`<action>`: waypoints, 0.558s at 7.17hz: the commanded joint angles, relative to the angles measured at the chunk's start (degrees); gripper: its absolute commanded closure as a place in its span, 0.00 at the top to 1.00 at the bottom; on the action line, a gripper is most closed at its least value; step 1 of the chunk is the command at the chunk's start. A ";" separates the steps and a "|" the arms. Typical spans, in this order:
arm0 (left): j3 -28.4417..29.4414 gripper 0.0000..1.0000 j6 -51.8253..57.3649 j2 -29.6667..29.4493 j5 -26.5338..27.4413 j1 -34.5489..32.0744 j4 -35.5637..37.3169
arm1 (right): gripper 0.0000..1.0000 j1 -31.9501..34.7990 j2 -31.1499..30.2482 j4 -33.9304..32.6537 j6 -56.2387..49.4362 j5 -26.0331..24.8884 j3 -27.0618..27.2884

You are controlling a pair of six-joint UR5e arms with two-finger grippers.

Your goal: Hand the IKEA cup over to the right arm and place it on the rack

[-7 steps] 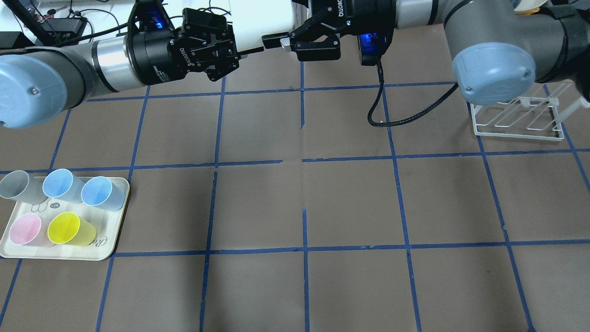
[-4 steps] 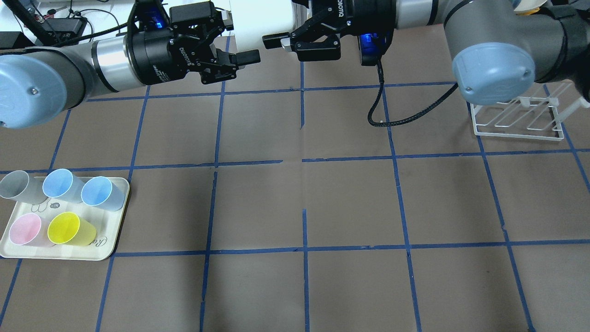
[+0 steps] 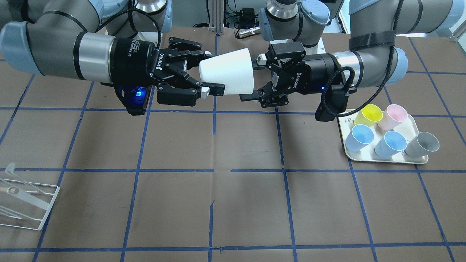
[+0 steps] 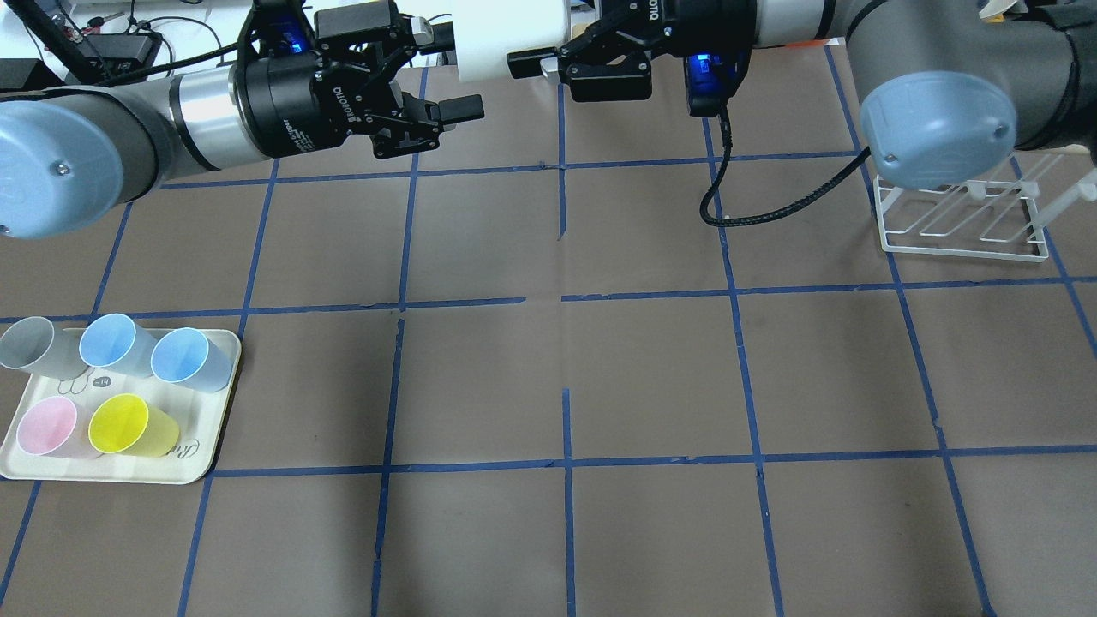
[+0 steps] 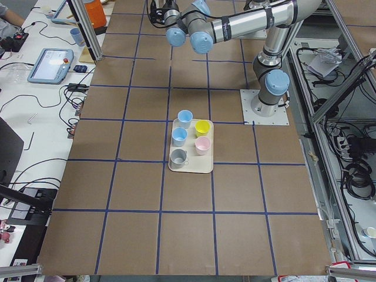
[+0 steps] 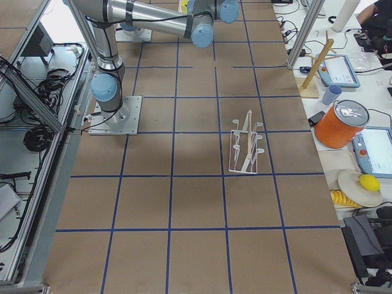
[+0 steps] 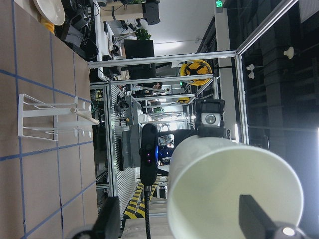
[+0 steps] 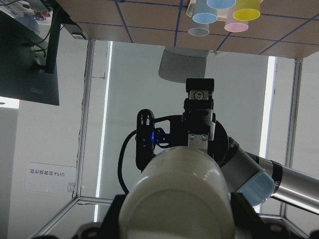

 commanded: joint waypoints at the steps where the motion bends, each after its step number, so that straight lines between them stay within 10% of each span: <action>1: 0.01 0.85 -0.17 -0.01 -0.12 0.00 0.00 | 0.19 -1.57 -0.37 -0.07 1.54 -0.04 -0.91; 4: -0.08 0.85 -0.08 -0.01 -0.03 0.00 0.00 | 0.19 -4.66 -0.28 0.10 1.63 -0.30 -1.45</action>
